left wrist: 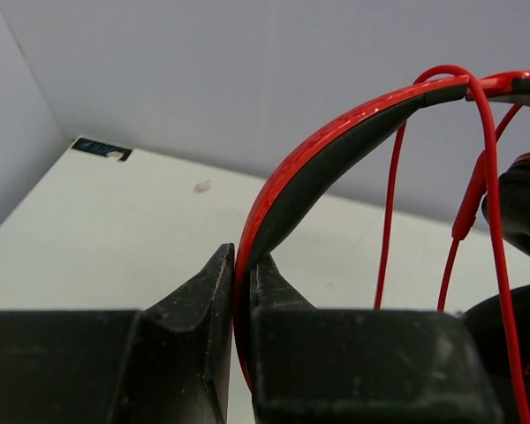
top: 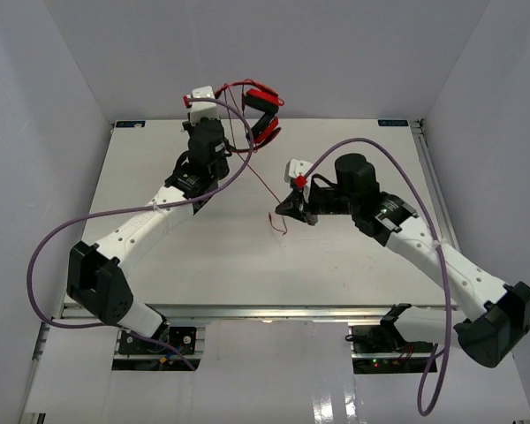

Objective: Wrap the headphones

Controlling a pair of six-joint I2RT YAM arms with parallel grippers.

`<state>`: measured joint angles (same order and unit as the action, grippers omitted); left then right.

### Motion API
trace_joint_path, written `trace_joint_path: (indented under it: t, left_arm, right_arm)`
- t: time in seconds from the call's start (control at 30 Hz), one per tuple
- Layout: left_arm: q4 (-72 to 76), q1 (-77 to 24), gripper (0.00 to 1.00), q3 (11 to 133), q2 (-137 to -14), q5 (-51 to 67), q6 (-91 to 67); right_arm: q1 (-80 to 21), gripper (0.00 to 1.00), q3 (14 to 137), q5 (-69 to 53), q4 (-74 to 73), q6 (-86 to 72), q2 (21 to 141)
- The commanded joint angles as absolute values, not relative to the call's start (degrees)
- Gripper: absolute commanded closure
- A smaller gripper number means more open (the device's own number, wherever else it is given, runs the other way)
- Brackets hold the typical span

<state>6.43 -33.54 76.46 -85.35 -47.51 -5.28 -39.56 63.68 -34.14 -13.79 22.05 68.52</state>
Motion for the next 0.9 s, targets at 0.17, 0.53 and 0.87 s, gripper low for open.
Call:
trace_joint_path:
  t: [0.17,0.53,0.87]
  left_arm:
    - [-1.2,-32.2,1.0,68.6,-83.0,-26.6,-1.2]
    - [-7.4,-32.5,1.0,57.3,-69.9,14.0,8.4]
    - [-1.0,-32.4,1.0,56.2,-61.5,31.8,0.6]
  right_arm:
    - [-40.6,0.92,69.0,8.3,-18.6,51.3,63.1]
    - [-37.0,0.92,64.1,11.2,1.3,57.6,70.8]
    - [-21.7,0.87,65.3,-40.6,-8.6,37.5,73.1]
